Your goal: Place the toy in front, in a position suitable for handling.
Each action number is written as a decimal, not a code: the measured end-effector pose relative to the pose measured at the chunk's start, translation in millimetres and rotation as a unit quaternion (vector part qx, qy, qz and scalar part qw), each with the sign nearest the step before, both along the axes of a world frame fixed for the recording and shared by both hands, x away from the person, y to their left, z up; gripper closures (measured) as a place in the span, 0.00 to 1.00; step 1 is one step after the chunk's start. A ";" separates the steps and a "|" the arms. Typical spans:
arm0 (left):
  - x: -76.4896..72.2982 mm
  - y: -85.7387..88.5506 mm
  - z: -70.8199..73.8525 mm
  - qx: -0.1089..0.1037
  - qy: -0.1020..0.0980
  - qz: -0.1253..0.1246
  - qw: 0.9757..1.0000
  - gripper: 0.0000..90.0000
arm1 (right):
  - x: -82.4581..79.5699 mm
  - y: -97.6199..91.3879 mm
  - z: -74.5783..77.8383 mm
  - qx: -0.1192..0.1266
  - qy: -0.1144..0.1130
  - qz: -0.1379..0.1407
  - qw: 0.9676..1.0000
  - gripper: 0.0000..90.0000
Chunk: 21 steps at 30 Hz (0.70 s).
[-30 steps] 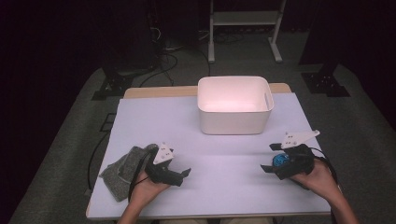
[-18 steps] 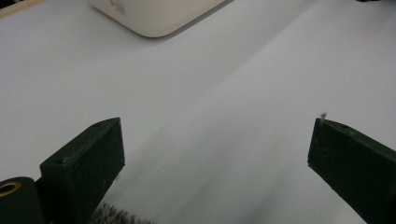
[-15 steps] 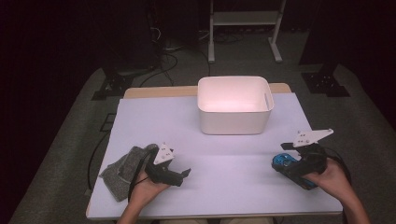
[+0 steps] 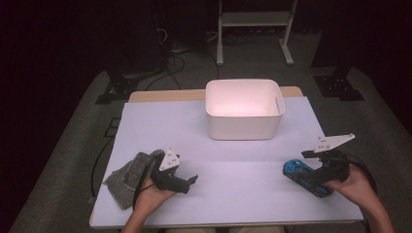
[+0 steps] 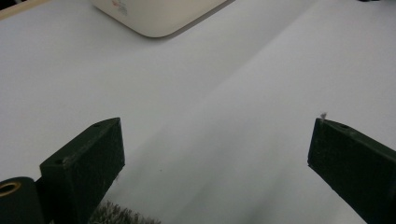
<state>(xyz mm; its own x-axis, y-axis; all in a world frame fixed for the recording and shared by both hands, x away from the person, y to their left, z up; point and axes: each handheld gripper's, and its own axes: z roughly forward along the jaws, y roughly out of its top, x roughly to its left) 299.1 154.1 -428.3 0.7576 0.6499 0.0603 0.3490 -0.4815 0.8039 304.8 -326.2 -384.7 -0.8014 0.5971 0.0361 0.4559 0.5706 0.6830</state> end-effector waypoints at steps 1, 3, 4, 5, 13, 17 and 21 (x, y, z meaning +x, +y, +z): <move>0.1 -0.2 -0.2 0.001 0.000 0.000 1.000 0.04 | 0.3 -1.2 -1.2 -0.003 0.002 0.000 1.000 0.15; 0.0 -0.5 -0.4 -0.001 0.000 0.000 1.000 0.04 | 0.4 -2.9 -3.0 -0.008 0.007 -0.005 1.000 0.15; 0.0 -0.6 -0.4 -0.001 0.000 0.000 1.000 0.04 | 1.2 -4.5 -4.6 -0.008 0.011 -0.005 1.000 0.15; 0.0 -0.6 -0.4 -0.001 0.000 0.000 1.000 0.04 | 1.6 -5.6 -5.9 -0.010 0.015 -0.004 1.000 0.15; 0.1 -1.0 -1.0 0.000 0.002 0.000 1.000 0.04 | 4.3 -13.5 -14.5 -0.023 0.030 -0.013 0.999 0.15; 0.2 -0.7 -1.1 -0.002 0.002 0.000 1.000 0.04 | 5.3 -16.4 -19.4 -0.030 0.034 -0.017 0.999 0.15; 0.2 -1.0 -1.3 0.001 0.003 -0.002 1.000 0.04 | 7.5 -17.4 -24.8 -0.040 0.045 -0.021 0.998 0.15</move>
<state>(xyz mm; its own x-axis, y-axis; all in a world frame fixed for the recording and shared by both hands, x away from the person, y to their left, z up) 299.3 153.1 -429.7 0.7612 0.6460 0.0578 0.3509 -0.4851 0.8010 312.3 -343.6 -409.5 -0.7709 0.6344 0.0579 0.5389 0.6010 0.5902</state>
